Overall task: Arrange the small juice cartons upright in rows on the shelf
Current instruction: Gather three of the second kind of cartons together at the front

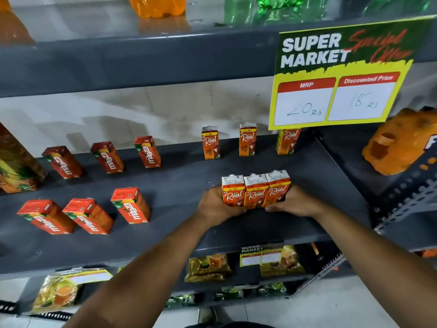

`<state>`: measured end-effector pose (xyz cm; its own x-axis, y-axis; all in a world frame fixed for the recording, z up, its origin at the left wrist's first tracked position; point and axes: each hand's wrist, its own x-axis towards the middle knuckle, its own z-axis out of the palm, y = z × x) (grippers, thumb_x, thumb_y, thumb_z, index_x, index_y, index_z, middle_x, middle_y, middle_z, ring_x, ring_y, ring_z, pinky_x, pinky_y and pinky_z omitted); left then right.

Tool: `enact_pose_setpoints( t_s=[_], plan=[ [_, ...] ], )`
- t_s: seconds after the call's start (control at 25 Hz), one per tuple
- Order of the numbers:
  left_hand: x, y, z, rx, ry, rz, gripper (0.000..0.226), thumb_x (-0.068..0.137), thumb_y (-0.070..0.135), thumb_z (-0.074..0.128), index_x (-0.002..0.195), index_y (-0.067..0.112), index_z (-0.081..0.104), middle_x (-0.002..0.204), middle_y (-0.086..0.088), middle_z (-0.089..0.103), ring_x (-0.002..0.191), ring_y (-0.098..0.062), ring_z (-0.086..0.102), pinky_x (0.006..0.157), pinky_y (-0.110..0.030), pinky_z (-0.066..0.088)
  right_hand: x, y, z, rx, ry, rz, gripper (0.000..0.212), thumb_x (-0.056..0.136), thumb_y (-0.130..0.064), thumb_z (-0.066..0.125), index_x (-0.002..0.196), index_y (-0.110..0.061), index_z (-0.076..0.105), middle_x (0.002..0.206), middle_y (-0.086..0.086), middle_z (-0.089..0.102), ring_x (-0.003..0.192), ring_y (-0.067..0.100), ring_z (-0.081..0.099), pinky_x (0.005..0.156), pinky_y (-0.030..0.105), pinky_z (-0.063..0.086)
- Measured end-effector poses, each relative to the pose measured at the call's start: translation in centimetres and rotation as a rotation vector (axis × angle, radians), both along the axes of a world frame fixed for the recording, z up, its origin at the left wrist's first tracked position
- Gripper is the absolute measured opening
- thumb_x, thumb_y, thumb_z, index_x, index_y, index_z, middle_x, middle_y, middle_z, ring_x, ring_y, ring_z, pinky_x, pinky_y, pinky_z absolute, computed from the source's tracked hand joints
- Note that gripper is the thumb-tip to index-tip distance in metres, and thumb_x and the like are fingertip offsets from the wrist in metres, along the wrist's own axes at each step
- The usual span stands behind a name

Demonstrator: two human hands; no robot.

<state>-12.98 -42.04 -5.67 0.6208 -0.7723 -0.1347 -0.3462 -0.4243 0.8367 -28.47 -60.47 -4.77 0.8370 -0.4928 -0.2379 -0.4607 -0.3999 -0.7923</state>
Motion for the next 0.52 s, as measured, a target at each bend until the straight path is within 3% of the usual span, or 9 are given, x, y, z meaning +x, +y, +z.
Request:
enact_pose_setpoints(
  t_s=[0.16,0.28,0.36,0.52],
  plan=[
    [-3.9,-1.1,-0.5,-0.026,-0.044,-0.023,0.061,0.057,0.035,0.090,0.113,0.028,0.066,0.106,0.009,0.071,0.095,-0.006,0.065,0.087,-0.027,0.051,-3.9,-0.1,0.6,0.025,-0.042,-0.046,0.053,0.066,-0.004,0.086,0.098,-0.036,0.058,0.102,-0.010,0.066,0.099,0.008,0.061,0.093,0.025,0.044],
    [-6.4,-1.9,-0.2,0.002,-0.069,-0.024,0.056,0.058,0.037,0.089,0.109,0.027,0.067,0.103,0.011,0.071,0.091,-0.003,0.063,0.083,-0.023,0.050,-6.4,-0.4,0.9,-0.011,-0.046,-0.038,0.052,0.066,0.000,0.085,0.097,-0.034,0.059,0.094,-0.019,0.062,0.087,-0.008,0.056,0.081,0.011,0.043],
    [-7.8,-2.1,-0.3,-0.001,-0.062,-0.010,0.054,0.057,0.038,0.089,0.106,0.028,0.068,0.102,0.009,0.073,0.090,-0.004,0.065,0.086,-0.029,0.054,-7.6,-0.6,1.0,-0.029,-0.048,-0.031,0.050,0.066,0.004,0.084,0.099,-0.025,0.061,0.092,-0.016,0.063,0.085,-0.004,0.058,0.073,0.006,0.046],
    [-9.2,-1.7,-0.5,0.029,-0.060,0.044,0.059,0.054,0.046,0.089,0.106,0.033,0.065,0.104,0.011,0.071,0.093,-0.007,0.065,0.089,-0.034,0.054,-8.4,-0.9,0.3,-0.096,-0.002,-0.047,0.053,0.061,-0.008,0.089,0.107,-0.020,0.065,0.102,-0.003,0.067,0.097,0.013,0.062,0.090,0.025,0.047]
  ],
)
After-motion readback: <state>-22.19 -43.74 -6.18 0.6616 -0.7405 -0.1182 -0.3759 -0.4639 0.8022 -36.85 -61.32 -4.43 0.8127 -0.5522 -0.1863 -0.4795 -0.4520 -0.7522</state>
